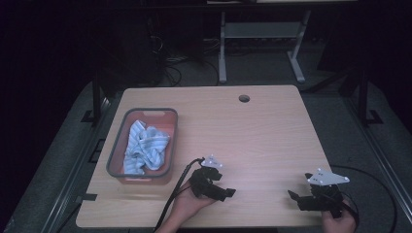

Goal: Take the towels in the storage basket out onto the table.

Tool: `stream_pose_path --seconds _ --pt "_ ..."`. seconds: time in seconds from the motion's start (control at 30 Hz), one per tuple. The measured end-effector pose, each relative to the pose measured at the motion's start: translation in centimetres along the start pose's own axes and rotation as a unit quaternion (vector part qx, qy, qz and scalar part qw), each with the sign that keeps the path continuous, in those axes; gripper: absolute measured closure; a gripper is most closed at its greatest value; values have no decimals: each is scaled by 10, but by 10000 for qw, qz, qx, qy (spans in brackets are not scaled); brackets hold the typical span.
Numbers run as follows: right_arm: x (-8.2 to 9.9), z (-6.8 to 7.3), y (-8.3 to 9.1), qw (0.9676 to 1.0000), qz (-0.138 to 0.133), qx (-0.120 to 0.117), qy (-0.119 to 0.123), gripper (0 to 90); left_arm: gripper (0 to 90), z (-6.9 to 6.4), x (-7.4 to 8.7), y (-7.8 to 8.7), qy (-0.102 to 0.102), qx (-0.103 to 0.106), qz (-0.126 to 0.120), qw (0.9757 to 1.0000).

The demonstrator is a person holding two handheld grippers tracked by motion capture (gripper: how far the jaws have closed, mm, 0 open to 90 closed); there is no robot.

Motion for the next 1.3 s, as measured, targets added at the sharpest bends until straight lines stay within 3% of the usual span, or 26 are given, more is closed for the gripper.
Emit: stream_pose_path --seconds 0.47,0.83,1.03,1.3 --pt "-2 2 -6 9999 59 -73 53 137 219 5 -4 5 21 -61 -8 10000" --pt "-2 1 -7 10000 42 -57 20 137 216 5 -12 16 -124 -164 78 9998" --pt "-2 1 -6 10000 22 -53 -16 138 216 1 -19 21 -117 -203 -20 9997" --pt "-3 2 -6 10000 -33 -74 -5 137 211 5 -30 35 -137 -199 -97 9997"
Point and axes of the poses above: each handheld gripper's, and its own axes: y roughly backward along the jaws, x roughly out of its underside, z roughly to its left, the point moved 3 cm from there along -y, roughly forward along the jaws, and after that the axes turned 9 degrees about -z, right-handed, at the moved point
